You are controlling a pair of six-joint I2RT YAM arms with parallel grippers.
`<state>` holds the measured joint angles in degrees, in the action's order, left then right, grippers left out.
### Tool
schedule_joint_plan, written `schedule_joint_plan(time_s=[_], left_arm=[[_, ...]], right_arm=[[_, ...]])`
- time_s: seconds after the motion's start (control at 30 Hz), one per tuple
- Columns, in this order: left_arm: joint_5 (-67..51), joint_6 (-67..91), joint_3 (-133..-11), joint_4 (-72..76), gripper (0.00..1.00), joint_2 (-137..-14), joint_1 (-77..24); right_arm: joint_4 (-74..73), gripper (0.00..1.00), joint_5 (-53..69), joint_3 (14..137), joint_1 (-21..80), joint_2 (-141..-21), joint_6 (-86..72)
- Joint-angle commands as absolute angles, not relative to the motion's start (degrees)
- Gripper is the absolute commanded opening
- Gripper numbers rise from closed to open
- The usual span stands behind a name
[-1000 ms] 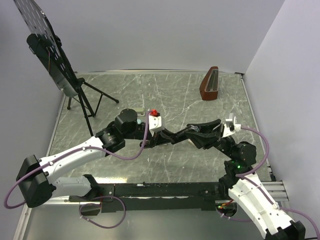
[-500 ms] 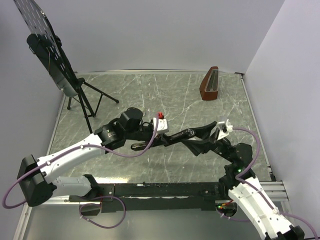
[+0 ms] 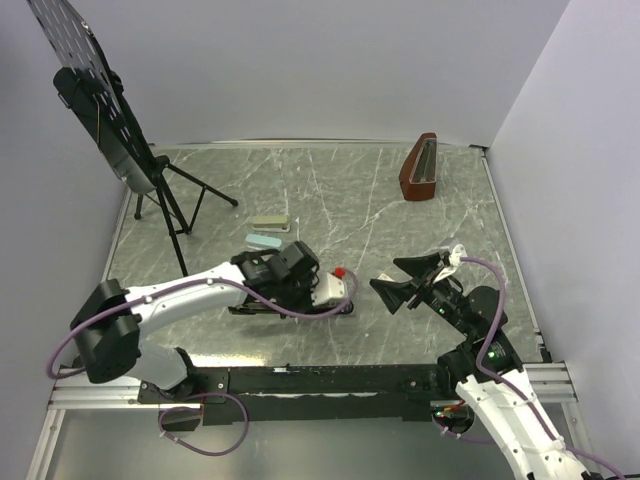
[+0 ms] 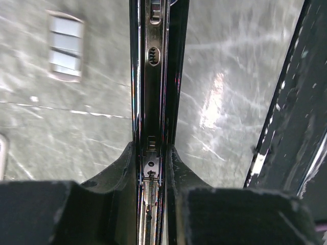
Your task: Load the staples into the stapler
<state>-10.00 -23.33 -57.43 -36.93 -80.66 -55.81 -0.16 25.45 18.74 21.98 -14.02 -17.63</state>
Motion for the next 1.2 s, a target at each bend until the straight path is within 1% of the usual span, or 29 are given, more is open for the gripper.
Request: schedule_joint_plan(time_s=[0.0, 0.07, 0.17, 0.3, 0.43, 0.5, 0.57, 0.73, 0.77, 0.83, 0.93, 0.97, 1.07, 1.17], left_arm=[[-2.2, -25.6, -59.1, -38.9, 0.01, -83.8, -58.4], [-0.1, -25.8, -59.6, -40.1, 0.01, -85.3, -59.1], [-0.1, -26.5, -59.6, -40.0, 0.02, -87.6, -59.5], [2.6, -27.0, -59.4, -39.6, 0.05, -90.1, -59.7], [5.0, -27.5, -59.6, -39.4, 0.12, -91.8, -59.9], [6.2, -27.6, -59.6, -39.2, 0.2, -92.6, -59.9], [6.9, -27.5, -59.6, -39.2, 0.27, -93.3, -59.9], [9.0, -27.2, -58.9, -38.8, 0.39, -92.9, -60.1], [9.2, -27.2, -58.7, -38.7, 0.45, -92.4, -60.1], [9.8, -27.4, -58.0, -38.0, 0.51, -91.9, -60.1], [10.2, -26.9, -57.8, -38.1, 0.7, -91.2, -60.4], [10.4, -26.5, -57.8, -38.1, 0.84, -90.8, -60.6], [10.9, -25.2, -58.2, -38.2, 0.99, -88.3, -60.9], [12.7, -23.6, -57.7, -36.1, 0.99, -83.8, -60.8]], right_arm=[[-0.6, 1.0, 24.5, 20.4, 22.1, -16.4, -17.1], [-0.2, 1.0, 24.9, 20.2, 22.1, -17.1, -17.5], [-0.3, 1.0, 25.5, 20.3, 22.1, -18.6, -17.7], [1.8, 1.0, 26.0, 19.7, 22.1, -19.6, -17.8], [2.5, 1.0, 26.1, 18.8, 22.1, -20.1, -18.3], [2.6, 1.0, 26.2, 18.5, 22.1, -20.7, -18.5], [2.4, 1.0, 26.4, 18.7, 22.1, -21.2, -18.3], [2.4, 1.0, 26.1, 18.6, 22.1, -21.5, -18.0], [2.4, 1.0, 26.1, 18.5, 22.1, -21.8, -18.0], [2.5, 1.0, 26.4, 18.7, 22.1, -22.1, -18.2], [2.6, 1.0, 26.5, 18.9, 22.1, -22.8, -18.3], [2.3, 1.0, 26.3, 19.1, 22.1, -23.3, -18.2], [1.0, 1.0, 25.7, 20.0, 22.1, -24.7, -17.7], [0.3, 1.0, 24.8, 21.1, 22.1, -26.7, -17.8]])
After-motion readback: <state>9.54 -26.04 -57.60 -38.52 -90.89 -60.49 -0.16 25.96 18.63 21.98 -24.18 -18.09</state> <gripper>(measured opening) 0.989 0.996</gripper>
